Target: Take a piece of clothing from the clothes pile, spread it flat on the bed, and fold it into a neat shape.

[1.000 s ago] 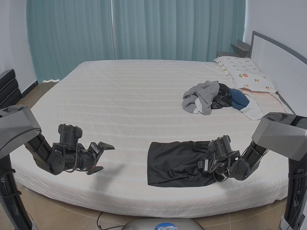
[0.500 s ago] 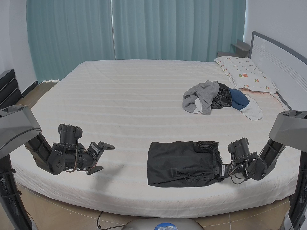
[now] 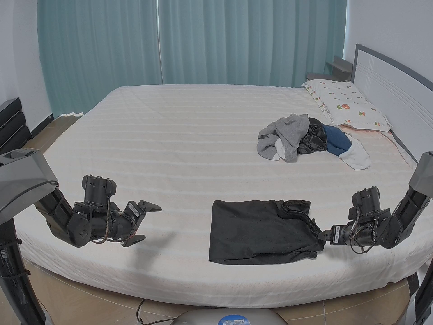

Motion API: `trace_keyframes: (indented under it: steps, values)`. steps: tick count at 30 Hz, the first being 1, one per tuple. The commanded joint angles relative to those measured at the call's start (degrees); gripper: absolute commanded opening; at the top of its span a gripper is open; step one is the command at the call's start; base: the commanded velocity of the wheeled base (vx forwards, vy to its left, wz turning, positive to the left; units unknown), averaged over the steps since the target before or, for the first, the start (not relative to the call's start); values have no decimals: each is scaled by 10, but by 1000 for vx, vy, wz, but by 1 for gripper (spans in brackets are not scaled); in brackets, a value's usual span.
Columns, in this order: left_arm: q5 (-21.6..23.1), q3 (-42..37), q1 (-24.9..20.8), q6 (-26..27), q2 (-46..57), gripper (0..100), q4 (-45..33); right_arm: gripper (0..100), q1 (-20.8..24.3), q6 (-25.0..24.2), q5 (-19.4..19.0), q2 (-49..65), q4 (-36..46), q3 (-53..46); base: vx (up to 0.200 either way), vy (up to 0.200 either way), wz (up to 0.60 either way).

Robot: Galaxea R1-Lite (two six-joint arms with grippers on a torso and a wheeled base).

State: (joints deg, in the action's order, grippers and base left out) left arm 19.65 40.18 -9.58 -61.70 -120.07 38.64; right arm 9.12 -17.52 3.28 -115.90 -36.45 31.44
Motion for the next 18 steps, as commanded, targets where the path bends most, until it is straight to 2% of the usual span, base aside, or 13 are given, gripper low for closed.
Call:
trace_keyframes:
  steps: [1,4,7,11,13,18]
  values:
    - [-3,2,0,-2,-2,100,0,100,3,-19,-27,42,0,12,0,0,0]
    - [-3,2,1,-4,-1,100,0,100,13,-42,-39,41,0,25,0,0,0]
    - [-3,3,1,-4,-1,100,-1,100,58,-120,-49,29,5,62,0,0,0]
    - [-3,2,2,-4,-1,100,-1,100,106,-190,-75,-3,11,104,200,0,0]
    - [-3,2,1,-3,-1,100,0,100,121,-203,-76,-22,12,120,200,0,0]
    - [-3,2,1,-2,-2,100,0,100,152,-234,-78,-76,15,174,0,0,0]
